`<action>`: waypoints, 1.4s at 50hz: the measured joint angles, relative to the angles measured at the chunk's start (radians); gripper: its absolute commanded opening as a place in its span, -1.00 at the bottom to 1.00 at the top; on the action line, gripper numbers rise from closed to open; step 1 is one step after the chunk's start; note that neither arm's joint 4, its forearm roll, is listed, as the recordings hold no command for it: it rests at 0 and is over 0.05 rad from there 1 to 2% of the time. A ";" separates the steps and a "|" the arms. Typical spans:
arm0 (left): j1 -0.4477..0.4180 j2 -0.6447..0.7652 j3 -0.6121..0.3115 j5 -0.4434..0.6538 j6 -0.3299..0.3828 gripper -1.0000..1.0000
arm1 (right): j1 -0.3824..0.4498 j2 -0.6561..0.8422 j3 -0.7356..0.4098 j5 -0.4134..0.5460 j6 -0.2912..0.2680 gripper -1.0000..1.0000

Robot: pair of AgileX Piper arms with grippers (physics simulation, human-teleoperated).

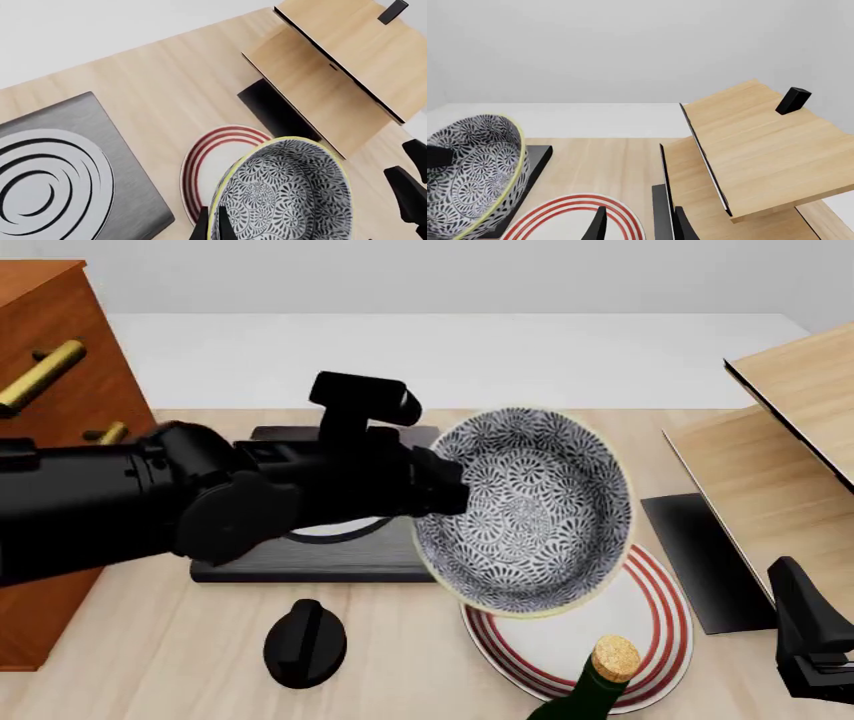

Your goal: Pick up the akita bowl and put it on the plate.

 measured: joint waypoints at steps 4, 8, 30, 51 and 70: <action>0.006 0.023 -0.010 -0.009 0.003 -1.00 | 0.000 0.000 0.000 0.000 0.000 1.00; 0.009 0.042 -0.018 -0.017 0.005 -1.00 | 0.000 0.000 0.000 0.000 0.000 1.00; 0.010 0.151 -0.049 -0.078 0.015 -1.00 | 0.000 0.000 0.000 0.000 0.000 1.00; 0.015 0.235 -0.083 -0.117 0.026 -1.00 | 0.000 0.000 0.000 0.000 0.000 1.00; 0.006 0.291 -0.103 -0.137 0.031 -1.00 | 0.000 0.000 0.000 0.000 0.000 1.00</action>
